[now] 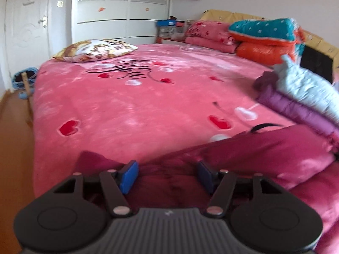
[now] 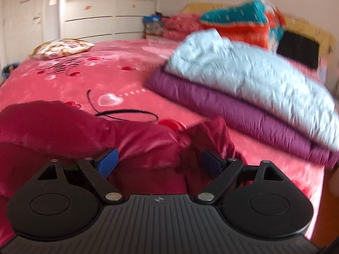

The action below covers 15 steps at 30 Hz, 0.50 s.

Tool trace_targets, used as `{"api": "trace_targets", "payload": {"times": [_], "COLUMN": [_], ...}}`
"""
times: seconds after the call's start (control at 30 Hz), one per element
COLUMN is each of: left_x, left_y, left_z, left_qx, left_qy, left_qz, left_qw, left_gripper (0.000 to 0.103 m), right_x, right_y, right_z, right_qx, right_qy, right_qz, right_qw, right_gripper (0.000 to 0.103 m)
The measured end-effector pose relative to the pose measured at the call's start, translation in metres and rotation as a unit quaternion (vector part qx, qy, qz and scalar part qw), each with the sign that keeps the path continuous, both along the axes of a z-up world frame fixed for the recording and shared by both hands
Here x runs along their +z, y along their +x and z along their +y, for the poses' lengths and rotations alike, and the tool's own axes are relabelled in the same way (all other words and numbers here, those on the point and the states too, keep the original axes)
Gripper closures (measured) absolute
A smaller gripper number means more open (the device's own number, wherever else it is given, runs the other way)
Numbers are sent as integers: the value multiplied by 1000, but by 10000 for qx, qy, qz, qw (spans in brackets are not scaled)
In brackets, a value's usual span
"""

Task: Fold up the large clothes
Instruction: 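Press both open grippers onto the folded jacket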

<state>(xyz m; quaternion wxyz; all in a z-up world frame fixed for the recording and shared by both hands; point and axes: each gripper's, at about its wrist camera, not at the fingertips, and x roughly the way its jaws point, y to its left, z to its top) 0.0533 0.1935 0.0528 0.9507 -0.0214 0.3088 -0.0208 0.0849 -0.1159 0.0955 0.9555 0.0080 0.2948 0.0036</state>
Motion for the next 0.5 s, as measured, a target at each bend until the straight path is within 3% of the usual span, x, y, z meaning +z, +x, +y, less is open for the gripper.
{"api": "trace_targets", "payload": {"times": [0.17, 0.5], "left_x": [-14, -33], "left_y": [-3, 4], "left_z": [2, -7], "left_qx": [40, -29], "left_qy": [201, 341], "left_qz": [-92, -179], "left_qw": [9997, 9993], "left_gripper": [22, 16], "right_x": [-16, -44], "right_y": [8, 9], "right_z": [-18, -8], "right_qx": [-406, -534], "right_qy": [511, 456], "right_qz": [253, 10], "right_qw": [9975, 9975], "right_gripper": [0, 0]}}
